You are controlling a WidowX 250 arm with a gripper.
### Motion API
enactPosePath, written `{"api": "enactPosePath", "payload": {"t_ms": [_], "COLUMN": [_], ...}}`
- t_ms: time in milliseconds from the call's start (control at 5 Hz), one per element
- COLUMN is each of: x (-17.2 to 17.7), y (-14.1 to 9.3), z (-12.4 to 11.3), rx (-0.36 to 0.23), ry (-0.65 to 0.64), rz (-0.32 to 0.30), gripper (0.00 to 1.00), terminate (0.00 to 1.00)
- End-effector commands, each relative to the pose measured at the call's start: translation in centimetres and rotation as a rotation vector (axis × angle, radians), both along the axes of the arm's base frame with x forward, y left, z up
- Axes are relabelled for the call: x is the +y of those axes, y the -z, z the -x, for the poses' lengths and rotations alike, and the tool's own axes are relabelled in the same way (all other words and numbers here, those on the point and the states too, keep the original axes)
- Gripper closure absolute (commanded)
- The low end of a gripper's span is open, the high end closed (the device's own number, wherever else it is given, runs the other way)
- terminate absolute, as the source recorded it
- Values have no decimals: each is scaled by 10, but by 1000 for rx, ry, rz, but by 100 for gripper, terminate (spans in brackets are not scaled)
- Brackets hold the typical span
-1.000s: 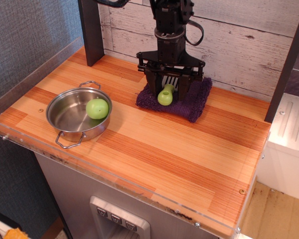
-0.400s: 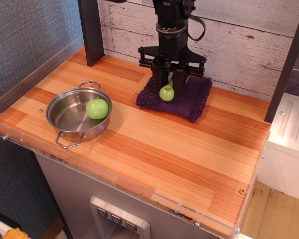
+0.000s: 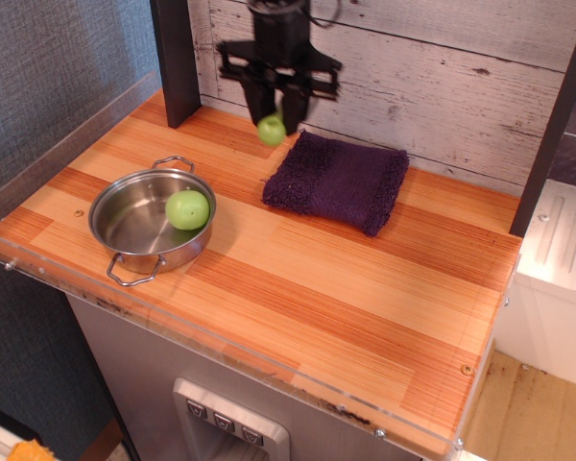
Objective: Move the green spatula to the left of the purple towel.
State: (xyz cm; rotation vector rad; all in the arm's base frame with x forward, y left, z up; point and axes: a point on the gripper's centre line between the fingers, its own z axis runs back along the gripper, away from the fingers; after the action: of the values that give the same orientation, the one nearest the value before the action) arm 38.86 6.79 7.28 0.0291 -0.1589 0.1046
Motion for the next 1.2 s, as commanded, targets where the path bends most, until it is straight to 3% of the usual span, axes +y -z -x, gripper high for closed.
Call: {"api": "enactPosePath", "payload": {"t_ms": [0,400,600,800,1000], "x": [45,64,64,57,38], "y": [9,25,23,11,-19], "z": [-3,1,0,-4,-5], "rx": [13,57,59,34,-38], "ry": [-17,-49,-28,18,48], "rz": [-25,-17,-14,-6,-14], "gripper": [100,100,0,0,0], "terminate": [0,0,0,0,0]}}
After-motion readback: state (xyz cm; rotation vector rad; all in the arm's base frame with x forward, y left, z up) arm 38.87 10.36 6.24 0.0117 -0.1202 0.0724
